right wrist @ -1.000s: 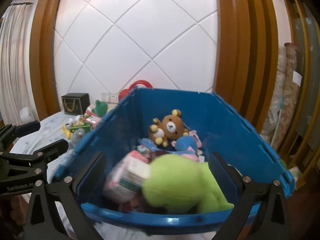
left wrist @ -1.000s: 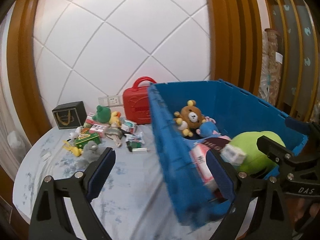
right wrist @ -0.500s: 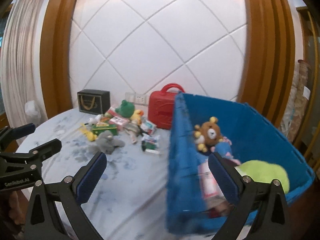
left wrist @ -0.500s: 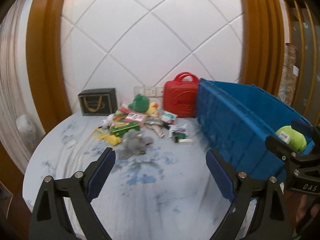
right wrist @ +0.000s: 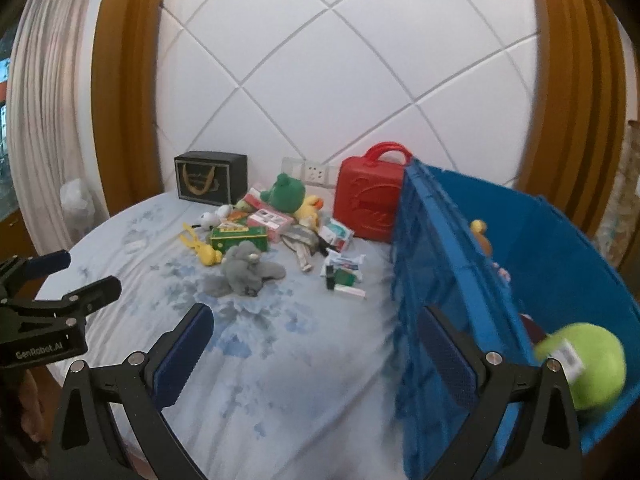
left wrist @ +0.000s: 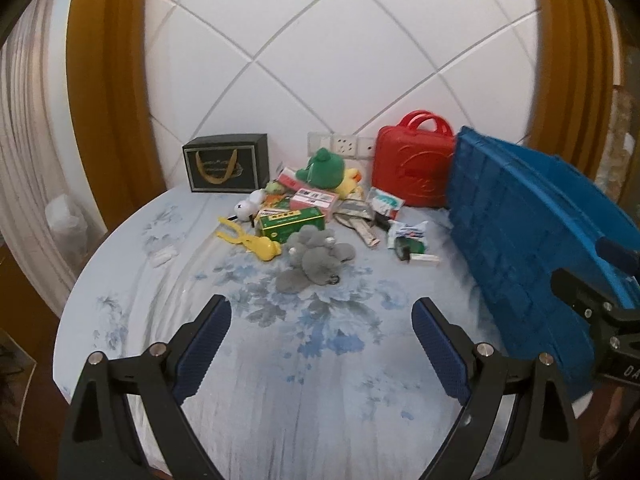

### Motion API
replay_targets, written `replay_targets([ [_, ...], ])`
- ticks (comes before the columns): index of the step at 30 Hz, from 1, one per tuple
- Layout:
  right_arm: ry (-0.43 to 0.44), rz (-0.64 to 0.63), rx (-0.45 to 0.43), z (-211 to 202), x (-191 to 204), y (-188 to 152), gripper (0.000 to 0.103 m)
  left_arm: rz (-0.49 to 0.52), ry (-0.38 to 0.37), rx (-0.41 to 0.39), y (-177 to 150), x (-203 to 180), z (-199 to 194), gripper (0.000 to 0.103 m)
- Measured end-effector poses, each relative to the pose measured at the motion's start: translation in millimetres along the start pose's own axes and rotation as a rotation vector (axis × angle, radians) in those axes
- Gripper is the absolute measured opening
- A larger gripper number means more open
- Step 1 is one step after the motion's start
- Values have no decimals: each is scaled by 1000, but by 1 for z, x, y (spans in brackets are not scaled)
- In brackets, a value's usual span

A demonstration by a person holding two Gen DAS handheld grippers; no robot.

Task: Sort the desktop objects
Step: 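Move both open tools back over the pile on the table, then close the left tool on the grey plush while the right tool grasps the black tape roll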

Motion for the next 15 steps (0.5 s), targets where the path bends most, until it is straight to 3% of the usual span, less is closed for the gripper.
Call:
replay_targets([
  [8, 110, -33, 29, 89, -4, 26, 103, -5, 103, 61, 19, -1, 69, 93],
  [15, 136, -31, 139, 163, -6, 20, 103, -34, 138, 171, 26, 27, 136, 93],
])
Point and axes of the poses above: each gripper's, at about its wrist camera, not at the fingertips, and z roughly the way its jaws point, x to its left, y to its top, the point moved 5 cm from there along z, roughly the way its jaws point, and after that the axes turned 14 degrees about -z, right-handed, at the moved point
